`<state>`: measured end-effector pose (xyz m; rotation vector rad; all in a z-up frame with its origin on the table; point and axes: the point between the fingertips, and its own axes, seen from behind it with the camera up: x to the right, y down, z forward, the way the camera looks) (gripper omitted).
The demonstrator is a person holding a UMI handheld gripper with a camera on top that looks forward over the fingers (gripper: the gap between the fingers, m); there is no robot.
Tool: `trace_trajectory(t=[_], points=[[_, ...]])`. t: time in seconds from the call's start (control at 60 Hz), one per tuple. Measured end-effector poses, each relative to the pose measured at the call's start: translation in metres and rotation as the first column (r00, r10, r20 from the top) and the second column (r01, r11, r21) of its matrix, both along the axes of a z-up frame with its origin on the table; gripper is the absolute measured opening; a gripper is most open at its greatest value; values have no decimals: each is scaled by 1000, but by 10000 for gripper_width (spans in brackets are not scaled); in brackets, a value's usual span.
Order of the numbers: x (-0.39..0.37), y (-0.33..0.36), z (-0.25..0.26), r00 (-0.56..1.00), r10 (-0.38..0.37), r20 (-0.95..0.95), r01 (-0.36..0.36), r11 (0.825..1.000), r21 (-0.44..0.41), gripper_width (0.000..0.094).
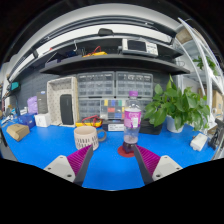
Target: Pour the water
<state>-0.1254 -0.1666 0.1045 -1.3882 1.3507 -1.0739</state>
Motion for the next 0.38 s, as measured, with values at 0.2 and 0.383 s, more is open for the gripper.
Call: trace_trajectory(t=[0.2,0.383], points=[[-11,18,18,1000,23,8,-23,1000,8,849],[-19,23,32,999,19,30,-19,1000,-13,847]])
